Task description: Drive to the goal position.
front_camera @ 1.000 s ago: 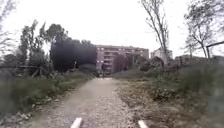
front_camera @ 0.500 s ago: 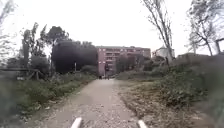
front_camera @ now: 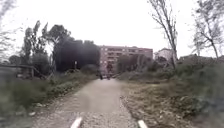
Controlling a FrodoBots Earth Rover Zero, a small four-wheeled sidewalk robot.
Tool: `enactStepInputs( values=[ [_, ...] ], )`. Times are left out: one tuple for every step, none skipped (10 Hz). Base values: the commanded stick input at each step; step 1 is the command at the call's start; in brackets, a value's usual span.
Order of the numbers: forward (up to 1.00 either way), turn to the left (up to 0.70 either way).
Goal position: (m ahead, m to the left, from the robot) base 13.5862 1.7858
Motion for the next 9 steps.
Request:
enactStepInputs(
  values=[
    [0.7,0.0],
    [0.7,0.0],
    [0.7,0.0],
    [0.7,0.0],
    [0.7,0.0],
    [0.7,0.0],
    [0.7,0.0],
    [0.7,0.0],
    [0.7,0.0]
  ],
)
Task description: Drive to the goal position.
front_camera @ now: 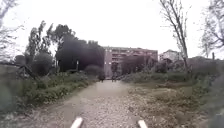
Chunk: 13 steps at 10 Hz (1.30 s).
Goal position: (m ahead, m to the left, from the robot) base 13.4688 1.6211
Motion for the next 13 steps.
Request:
enactStepInputs(
  values=[
    [0.7,0.0],
    [0.7,0.0],
    [0.7,0.0],
    [0.7,0.0],
    [0.7,0.0],
    [0.7,0.0],
    [0.7,0.0],
    [0.7,0.0],
    [0.7,0.0],
    [0.7,-0.13],
    [0.7,-0.34],
    [0.7,-0.35],
    [0.7,-0.35]
  ],
)
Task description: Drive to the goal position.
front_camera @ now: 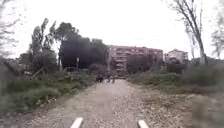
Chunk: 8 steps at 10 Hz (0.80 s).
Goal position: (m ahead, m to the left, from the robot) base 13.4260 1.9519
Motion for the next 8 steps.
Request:
enactStepInputs(
  values=[
    [0.7,-0.35],
    [0.7,-0.35],
    [0.7,-0.35],
    [0.7,0.0],
    [0.7,0.0],
    [0.7,-0.06],
    [0.7,-0.24],
    [0.7,-0.34]
  ],
)
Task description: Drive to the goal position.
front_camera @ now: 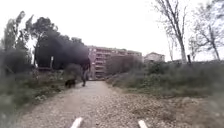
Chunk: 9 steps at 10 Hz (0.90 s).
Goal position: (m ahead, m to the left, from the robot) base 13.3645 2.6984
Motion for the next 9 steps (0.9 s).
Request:
enactStepInputs(
  values=[
    [0.7,-0.12],
    [0.7,0.0],
    [0.7,0.0],
    [0.7,0.0],
    [0.7,0.0],
    [0.7,0.0],
    [0.7,0.0],
    [0.7,0.0],
    [0.7,0.0]
  ],
)
